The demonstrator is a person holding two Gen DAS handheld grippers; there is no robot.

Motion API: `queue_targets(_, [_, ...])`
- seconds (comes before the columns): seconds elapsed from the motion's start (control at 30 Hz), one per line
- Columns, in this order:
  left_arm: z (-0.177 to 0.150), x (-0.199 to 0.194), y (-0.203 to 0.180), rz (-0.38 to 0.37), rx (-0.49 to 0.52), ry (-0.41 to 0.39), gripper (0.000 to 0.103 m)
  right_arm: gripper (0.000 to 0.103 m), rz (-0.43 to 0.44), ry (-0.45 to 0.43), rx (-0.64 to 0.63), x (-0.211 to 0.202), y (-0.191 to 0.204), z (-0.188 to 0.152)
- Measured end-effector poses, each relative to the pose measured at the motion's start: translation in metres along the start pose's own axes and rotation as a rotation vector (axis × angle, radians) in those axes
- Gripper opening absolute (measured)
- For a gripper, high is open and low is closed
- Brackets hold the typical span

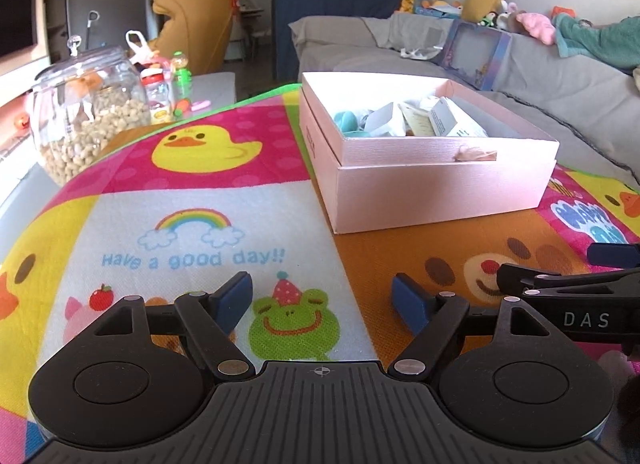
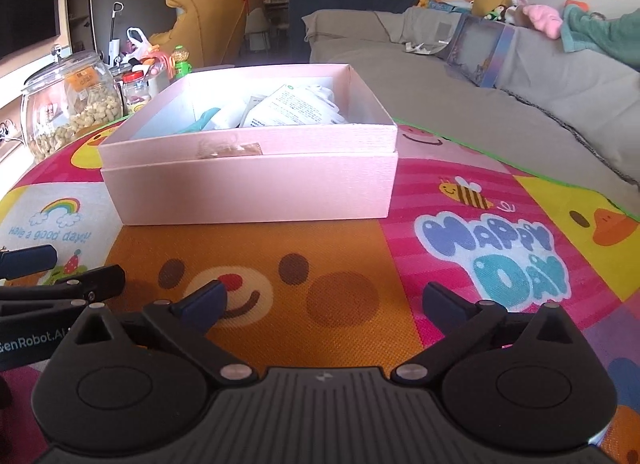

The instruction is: Organize rigid objects

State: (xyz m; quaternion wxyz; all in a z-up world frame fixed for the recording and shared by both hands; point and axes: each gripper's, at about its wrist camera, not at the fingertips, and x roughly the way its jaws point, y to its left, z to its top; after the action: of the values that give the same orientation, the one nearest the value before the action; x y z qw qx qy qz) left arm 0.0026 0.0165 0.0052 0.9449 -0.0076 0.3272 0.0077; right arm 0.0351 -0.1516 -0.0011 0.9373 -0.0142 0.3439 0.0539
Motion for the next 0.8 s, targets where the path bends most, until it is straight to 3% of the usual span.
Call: queue_targets(0.8, [0.0007,-0.0001,-0.0010,0.007,0.010,-0.003,0.082,0.103,-0.006,-0.008,0.005,0.0016,0.0004,-0.0017])
